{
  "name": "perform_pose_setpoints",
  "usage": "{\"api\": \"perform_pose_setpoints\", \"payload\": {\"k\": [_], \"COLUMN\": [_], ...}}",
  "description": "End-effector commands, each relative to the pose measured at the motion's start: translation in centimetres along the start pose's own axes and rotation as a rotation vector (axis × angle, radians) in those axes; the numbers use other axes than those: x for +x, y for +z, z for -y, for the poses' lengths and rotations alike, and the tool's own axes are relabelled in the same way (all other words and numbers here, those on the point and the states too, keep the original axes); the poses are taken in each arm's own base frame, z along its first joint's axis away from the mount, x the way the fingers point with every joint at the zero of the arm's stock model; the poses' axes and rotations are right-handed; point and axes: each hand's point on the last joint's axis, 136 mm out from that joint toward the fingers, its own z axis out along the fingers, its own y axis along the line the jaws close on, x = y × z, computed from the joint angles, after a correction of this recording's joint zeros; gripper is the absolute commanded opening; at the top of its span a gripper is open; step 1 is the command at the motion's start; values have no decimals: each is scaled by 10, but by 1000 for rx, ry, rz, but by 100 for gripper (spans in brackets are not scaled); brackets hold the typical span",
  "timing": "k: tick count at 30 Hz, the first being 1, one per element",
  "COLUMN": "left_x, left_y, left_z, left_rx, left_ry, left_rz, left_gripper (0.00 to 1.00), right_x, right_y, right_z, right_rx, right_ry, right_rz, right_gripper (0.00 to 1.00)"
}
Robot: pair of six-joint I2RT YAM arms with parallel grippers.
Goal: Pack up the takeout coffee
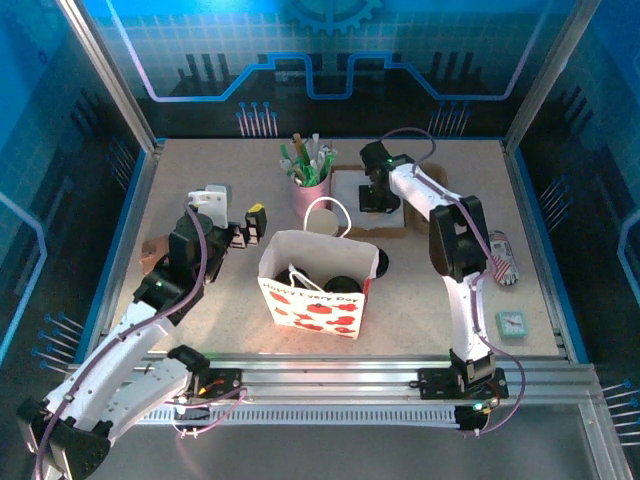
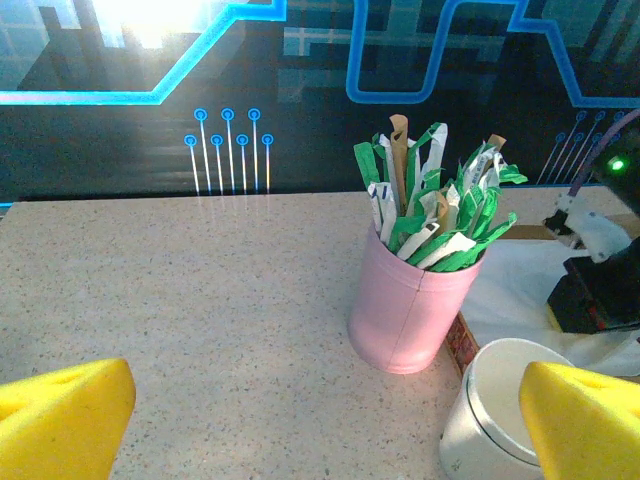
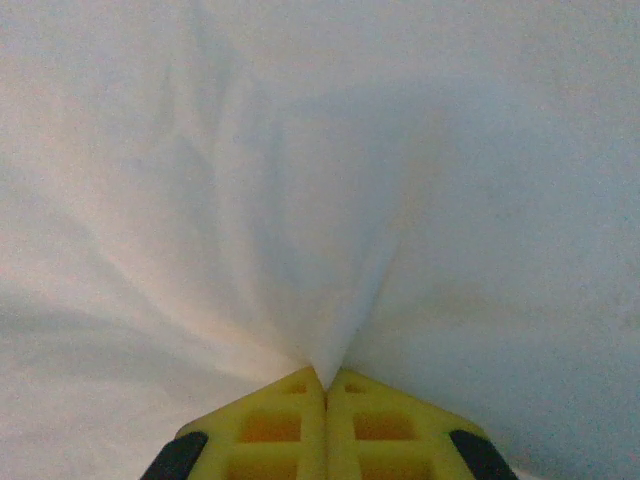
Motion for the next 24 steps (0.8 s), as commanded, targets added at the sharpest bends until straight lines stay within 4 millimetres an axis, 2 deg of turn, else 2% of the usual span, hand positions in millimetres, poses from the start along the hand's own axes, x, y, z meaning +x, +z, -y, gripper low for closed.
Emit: {"api": "perform_pose_setpoints", "payload": {"k": [1,11,14,20,24], "left_x": [-4,-4,-5,-8,-9], "left_y": [0,-1,-1,-5,-7], "left_z": [-6,-6,-5,-6,-7], "left_rx": [-24,-17,-12,-14,-12], "left_ry": [8,0,-3,-9,-13], "left_rz": [28,32,34,49,55], "left_gripper": [99,99,99,99,99], "right_x": [-19,-25,-27,-29,-20], "right_y": [-51,-116,-142,-210,-268], "right_z": [5,6,11,18,18], "right_rx": [-25,-67,-73,-119,-190], "right_ry": [23,35,46,77,98], "right_rz": [102,220,274,422,547], "right_gripper": [0,0,0,0,0]}}
